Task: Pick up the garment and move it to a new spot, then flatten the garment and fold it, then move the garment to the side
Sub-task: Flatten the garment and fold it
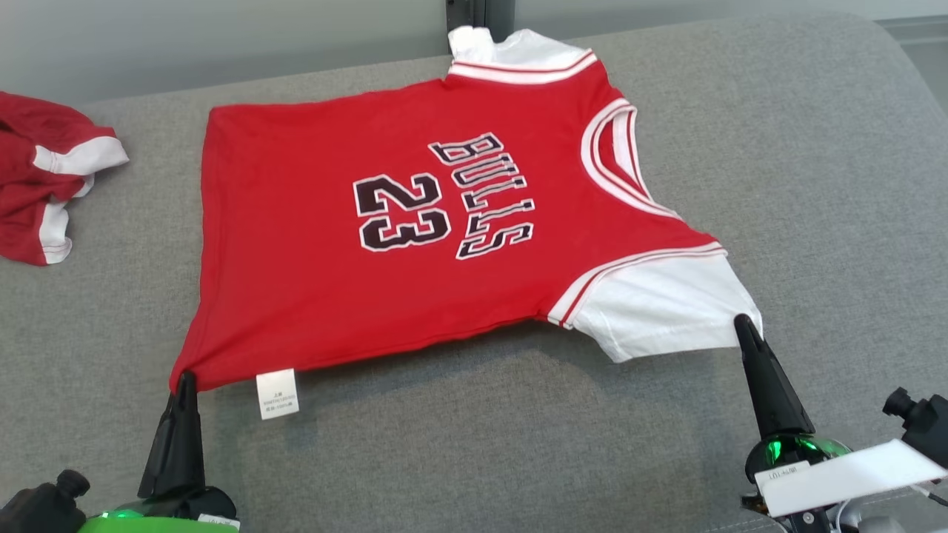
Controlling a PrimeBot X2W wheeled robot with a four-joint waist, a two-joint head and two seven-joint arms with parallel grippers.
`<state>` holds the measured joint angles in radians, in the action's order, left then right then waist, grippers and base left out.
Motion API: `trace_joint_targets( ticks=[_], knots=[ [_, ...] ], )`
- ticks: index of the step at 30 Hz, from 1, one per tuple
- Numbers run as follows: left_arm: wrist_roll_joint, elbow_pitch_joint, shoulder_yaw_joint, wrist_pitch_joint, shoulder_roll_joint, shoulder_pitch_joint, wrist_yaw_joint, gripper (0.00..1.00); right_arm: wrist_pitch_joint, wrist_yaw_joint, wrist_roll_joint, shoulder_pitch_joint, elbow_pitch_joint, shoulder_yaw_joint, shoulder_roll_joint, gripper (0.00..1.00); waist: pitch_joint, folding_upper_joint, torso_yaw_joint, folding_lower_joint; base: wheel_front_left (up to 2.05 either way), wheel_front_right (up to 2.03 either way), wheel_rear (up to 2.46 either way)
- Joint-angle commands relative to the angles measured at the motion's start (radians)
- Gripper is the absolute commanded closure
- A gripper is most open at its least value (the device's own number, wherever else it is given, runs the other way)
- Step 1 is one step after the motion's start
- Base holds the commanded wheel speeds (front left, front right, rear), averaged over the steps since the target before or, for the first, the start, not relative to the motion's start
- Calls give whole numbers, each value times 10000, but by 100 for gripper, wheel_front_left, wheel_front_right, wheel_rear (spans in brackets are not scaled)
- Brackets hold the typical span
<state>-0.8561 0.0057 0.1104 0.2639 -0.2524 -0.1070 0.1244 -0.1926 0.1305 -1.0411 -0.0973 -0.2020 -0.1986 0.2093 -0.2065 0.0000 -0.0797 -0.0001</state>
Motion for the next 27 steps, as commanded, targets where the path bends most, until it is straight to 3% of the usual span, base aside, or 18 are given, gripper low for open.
trace_joint_targets(
  ticks=[1,7,13,20,27],
  knots=[
    [106,-266,-178,4,108,-248,53,100,77,3,51,-306,-290,81,14,100,343,0,2,1,0,0,0],
    [250,-1367,-443,3,258,-1136,54,100,431,3,240,-1188,-1075,328,-10,100,449,0,-18,1,0,0,0],
    [65,-1677,-24,-174,10,-1862,65,100,832,3,354,-2137,-1188,572,-194,100,667,0,202,1,0,0,0],
    [-276,-315,371,-233,242,-1418,71,100,1434,3,875,-2000,-1,646,-751,100,1182,0,303,1,0,0,0],
    [-596,951,436,-187,676,-774,67,100,1443,3,681,-1373,1163,604,-1047,100,1586,0,269,1,0,0,0]
  ],
)
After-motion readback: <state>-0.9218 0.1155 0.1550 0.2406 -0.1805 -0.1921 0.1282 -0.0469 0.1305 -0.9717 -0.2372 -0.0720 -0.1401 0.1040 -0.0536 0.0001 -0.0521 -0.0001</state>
